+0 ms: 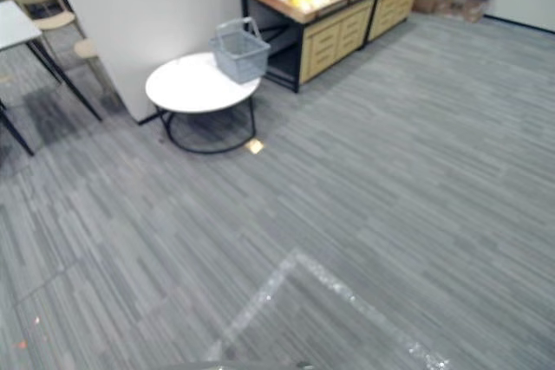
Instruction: Pick vegetable in the basket
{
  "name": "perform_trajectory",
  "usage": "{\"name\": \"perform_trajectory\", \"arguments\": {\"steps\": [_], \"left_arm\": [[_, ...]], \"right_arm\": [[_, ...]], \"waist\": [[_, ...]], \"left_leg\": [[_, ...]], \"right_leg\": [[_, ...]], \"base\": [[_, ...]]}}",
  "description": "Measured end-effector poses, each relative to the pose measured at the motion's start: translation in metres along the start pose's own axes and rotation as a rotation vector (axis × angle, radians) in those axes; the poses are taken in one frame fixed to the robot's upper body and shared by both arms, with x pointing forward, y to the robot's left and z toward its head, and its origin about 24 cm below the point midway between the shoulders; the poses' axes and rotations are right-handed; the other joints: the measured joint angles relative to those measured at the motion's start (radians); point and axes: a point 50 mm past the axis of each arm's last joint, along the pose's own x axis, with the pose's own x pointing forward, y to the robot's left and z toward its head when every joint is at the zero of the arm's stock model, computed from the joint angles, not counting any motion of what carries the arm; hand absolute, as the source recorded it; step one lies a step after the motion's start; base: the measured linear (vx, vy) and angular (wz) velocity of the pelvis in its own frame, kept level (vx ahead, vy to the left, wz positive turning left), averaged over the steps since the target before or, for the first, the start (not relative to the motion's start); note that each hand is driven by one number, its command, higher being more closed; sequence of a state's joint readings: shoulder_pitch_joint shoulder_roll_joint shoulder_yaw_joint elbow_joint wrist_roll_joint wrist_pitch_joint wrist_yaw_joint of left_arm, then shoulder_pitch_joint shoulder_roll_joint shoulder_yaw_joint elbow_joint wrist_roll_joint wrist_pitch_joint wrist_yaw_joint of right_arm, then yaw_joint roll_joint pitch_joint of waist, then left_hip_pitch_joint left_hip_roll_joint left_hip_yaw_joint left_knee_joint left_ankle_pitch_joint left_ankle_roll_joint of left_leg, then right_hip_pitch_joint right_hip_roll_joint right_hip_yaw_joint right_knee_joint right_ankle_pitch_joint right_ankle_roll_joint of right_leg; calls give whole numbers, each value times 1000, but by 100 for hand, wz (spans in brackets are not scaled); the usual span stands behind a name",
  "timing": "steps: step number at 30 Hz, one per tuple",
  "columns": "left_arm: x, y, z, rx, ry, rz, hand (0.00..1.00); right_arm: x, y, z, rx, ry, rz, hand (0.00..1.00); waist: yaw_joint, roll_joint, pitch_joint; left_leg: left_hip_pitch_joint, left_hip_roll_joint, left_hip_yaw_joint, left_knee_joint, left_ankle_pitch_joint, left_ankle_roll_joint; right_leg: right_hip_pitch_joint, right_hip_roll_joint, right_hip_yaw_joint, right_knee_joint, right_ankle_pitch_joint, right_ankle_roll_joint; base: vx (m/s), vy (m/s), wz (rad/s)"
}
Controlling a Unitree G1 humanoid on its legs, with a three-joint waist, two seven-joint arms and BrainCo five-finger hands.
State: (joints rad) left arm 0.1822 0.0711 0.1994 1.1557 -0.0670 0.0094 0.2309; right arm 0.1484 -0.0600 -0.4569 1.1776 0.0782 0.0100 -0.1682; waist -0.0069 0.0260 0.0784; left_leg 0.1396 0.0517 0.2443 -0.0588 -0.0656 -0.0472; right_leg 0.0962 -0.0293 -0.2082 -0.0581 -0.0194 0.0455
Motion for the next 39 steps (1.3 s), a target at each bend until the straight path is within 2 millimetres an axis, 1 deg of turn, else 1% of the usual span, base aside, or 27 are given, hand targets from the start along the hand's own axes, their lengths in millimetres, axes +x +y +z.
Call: {"name": "perform_trajectory", "arguments": {"steps": [2, 3, 4, 5, 6, 7, 8, 9, 11, 12, 18, 19, 20, 22, 23, 24, 25, 26, 27, 28, 29, 31, 32, 33, 35, 38, 39], "left_arm": [[0, -1, 1, -6, -3, 0, 0], [0, -1, 2, -5, -5, -1, 0], [0, -1, 3, -5, -6, -1, 0], [0, -1, 4, -5, -8, -2, 0], [1, -1, 4, -5, -10, -2, 0], [1, -1, 5, -5, -12, -2, 0], [1, -1, 6, -3, -14, -4, 0], [1, -2, 7, -2, -18, -6, 0], [1, -3, 8, -1, -20, -9, 0], [1, -3, 9, 0, -21, -12, 0], [1, -4, 10, 21, -34, -19, 0], [1, -4, 10, 24, -35, -20, 0], [1, -4, 10, 27, -36, -20, 0], [1, -4, 11, 39, -40, -20, 0], [1, -4, 11, 45, -43, -20, 0], [1, -4, 11, 51, -44, -19, 0], [1, -4, 12, 54, -46, -18, 0], [1, -4, 12, 54, -45, -15, 0], [1, -4, 12, 54, -45, -13, 0], [1, -4, 13, 54, -46, -11, 0], [1, -4, 13, 54, -47, -9, 0], [1, -4, 14, 59, -50, -8, 0], [1, -5, 14, 70, -54, -8, 0], [1, -5, 15, 75, -57, -7, 0], [1, -5, 15, 78, -58, -5, 0], [1, -4, 15, 80, -60, 2, 0], [1, -5, 15, 81, -61, 2, 0]], "right_arm": [[0, 4, 5, 12, -11, 5, 0], [1, 5, 8, 15, -17, 8, 0], [1, 7, 10, 19, -22, 12, 0], [1, 8, 11, 21, -24, 13, 0], [1, 8, 12, 28, -25, 14, 0], [1, 9, 13, 34, -26, 15, 0], [1, 10, 13, 43, -25, 15, 0], [1, 10, 13, 47, -25, 15, 0], [1, 11, 14, 49, -27, 16, 0], [1, 11, 15, 49, -29, 17, 0], [1, 11, 16, 48, -34, 19, 0], [1, 11, 16, 48, -34, 19, 0], [1, 11, 16, 48, -34, 19, 0], [1, 11, 17, 49, -34, 18, 0], [1, 11, 17, 49, -34, 17, 0], [1, 10, 17, 49, -35, 16, 0], [1, 11, 17, 50, -35, 16, 0], [1, 10, 17, 50, -35, 15, 0], [1, 10, 17, 50, -35, 14, 0], [1, 11, 17, 48, -37, 5, 0], [1, 10, 18, 47, -38, -6, 0], [1, 10, 19, 39, -43, -13, 0], [1, 10, 19, 30, -50, -19, 0], [1, 11, 20, 18, -57, -22, 0], [1, 11, 22, -1, -67, -25, 0], [1, 11, 22, -2, -68, -23, 0], [1, 11, 22, -2, -68, -21, 0]], "waist": [[0, 7, 11], [1, -6, 22], [1, 4, 21], [0, 3, 24], [1, -4, 31], [2, 4, 31], [1, -1, 36], [2, 4, 38], [4, -1, 44], [6, 4, 43], [7, 3, 46], [7, -3, 50], [6, 9, 43], [7, 0, 49], [6, 8, 44], [6, -3, 51], [6, 8, 45], [6, -3, 51], [6, -5, 52], [6, 8, 46], [6, -6, 54], [6, 3, 53], [6, -4, 57], [5, 2, 54], [5, -5, 59], [4, 0, 57], [3, -3, 59]], "left_leg": [[23, 0, 17, -8, -6, -9], [28, 1, 21, -8, -10, -15], [33, 1, 24, -8, -10, -16], [36, 1, 26, -8, -12, -19], [36, 1, 29, -9, -14, -21], [38, 1, 29, -9, -14, -21], [38, 1, 30, -9, -14, -22], [40, 2, 31, -9, -14, -22], [39, 4, 33, -9, -14, -22], [40, 6, 37, -9, -15, -22], [39, 10, 40, -9, -14, -21], [39, 10, 40, -9, -14, -21], [39, 10, 40, -9, -14, -21], [39, 10, 39, -10, -14, -20], [39, 10, 39, -10, -14, -20], [39, 10, 39, -11, -14, -20], [39, 10, 39, -10, -14, -20], [38, 9, 38, -11, -14, -20], [38, 9, 38, -11, -14, -20], [38, 9, 37, -11, -13, -20], [37, 9, 36, -12, -13, -20], [37, 9, 35, -12, -13, -20], [36, 9, 35, -14, -13, -19], [35, 9, 35, -14, -13, -19], [35, 9, 35, -18, -12, -19], [32, 7, 34, -26, -11, -16], [25, 7, 32, -26, -11, -16]], "right_leg": [[21, 2, 0, -14, 2, 4], [28, 2, 0, -18, 3, 5], [32, 3, 0, -22, 4, 7], [34, 3, 0, -22, 4, 8], [34, 3, 1, -26, 4, 8], [38, 3, 1, -27, 4, 8], [38, 3, 1, -27, 2, 10], [39, 4, 0, -28, 2, 10], [38, 6, 1, -28, 2, 10], [38, 9, 1, -28, 2, 10], [37, 12, -1, -28, 2, 10], [37, 12, -1, -28, 2, 10], [37, 12, -2, -28, 2, 9], [37, 12, -2, -28, 2, 9], [37, 12, -3, -29, 2, 9], [37, 12, -3, -29, 2, 9], [37, 12, -3, -30, 2, 9], [37, 12, -4, -30, 2, 9], [37, 12, -5, -30, 2, 9], [38, 12, -6, -31, 2, 9], [37, 12, -6, -31, 2, 9], [37, 12, -6, -32, 2, 9], [35, 12, -6, -32, 2, 9], [34, 12, -6, -33, 2, 9], [32, 13, -6, -35, 2, 9], [31, 13, -8, -43, 2, 9], [27, 13, -11, -45, 2, 9]], "base": [[62, -6, -10], [28, -13, -12], [14, -18, -11], [6, -19, -9], [-2, -18, -5], [0, 0, 0], [0, 0, 0], [0, 0, 0], [-32, -37, -2], [-39, -40, -3], [-43, -40, -1], [-41, -30, 1], [0, 0, 0], [-15, -12, 0], [0, 0, 0], [0, 0, 0], [0, 0, 0], [0, 0, 0], [0, 0, 0], [0, 0, 0], [0, 0, 0], [0, 0, 0], [0, 0, 0], [0, 0, 0], [0, 0, 0], [0, 0, 1], [0, 0, 6]]}}
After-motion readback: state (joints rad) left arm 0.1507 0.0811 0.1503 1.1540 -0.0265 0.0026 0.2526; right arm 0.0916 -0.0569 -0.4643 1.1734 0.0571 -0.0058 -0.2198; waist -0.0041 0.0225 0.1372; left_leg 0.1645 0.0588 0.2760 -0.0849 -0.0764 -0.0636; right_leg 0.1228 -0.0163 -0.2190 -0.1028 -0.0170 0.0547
